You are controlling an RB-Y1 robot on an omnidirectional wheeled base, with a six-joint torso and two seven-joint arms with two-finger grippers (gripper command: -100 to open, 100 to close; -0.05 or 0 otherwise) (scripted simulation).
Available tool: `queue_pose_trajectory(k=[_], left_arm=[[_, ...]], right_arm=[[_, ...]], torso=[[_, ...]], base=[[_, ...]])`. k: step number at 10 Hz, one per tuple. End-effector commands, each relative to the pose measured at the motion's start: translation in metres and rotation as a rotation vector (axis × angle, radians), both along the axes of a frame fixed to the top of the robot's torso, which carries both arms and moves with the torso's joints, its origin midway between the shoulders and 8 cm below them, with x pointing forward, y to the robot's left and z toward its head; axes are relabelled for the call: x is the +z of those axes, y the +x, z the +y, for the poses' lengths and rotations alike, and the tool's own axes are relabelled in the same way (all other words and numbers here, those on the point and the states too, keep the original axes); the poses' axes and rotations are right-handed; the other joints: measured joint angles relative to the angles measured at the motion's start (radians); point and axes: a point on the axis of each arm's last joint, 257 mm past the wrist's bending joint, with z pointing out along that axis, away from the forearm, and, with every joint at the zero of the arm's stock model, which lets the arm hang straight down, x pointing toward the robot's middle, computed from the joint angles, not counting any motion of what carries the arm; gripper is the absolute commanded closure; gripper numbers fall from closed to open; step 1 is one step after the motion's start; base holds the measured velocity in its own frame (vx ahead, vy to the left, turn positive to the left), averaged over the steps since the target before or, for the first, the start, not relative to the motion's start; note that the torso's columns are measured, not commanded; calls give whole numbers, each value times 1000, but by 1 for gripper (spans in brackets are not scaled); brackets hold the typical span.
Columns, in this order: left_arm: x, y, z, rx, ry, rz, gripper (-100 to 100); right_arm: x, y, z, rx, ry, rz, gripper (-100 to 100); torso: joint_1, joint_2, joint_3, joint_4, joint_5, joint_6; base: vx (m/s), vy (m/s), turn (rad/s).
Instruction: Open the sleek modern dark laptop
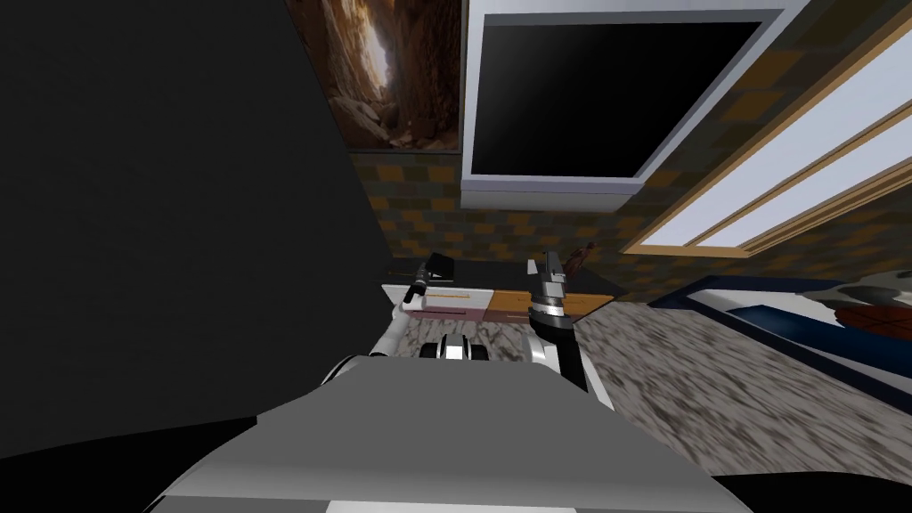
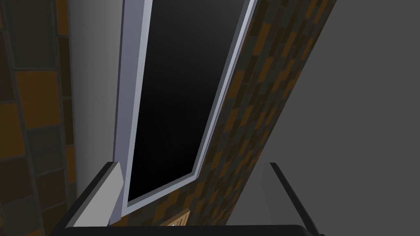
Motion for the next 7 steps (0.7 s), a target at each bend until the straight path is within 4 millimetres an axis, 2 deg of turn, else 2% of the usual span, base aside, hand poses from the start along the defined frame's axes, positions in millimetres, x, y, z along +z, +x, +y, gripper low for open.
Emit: queue_pose_trajectory(k=[1, 6, 7], left_arm=[[7, 16, 0, -5, 0, -4, -100], [20, 47, -13, -27, 4, 4, -100], [23, 55, -7, -21, 1, 4, -100]], right_arm=[[0, 0, 0, 0, 0, 0, 0], [0, 0, 0, 0, 0, 0, 0], [0, 0, 0, 0, 0, 0, 0]], torso=[[0, -1, -1, -1, 0, -1], [0, 2, 1, 0, 0, 0], [0, 1, 0, 1, 0, 0]], base=[[-61, -7, 107], [-61, -6, 41], [-76, -7, 78]])
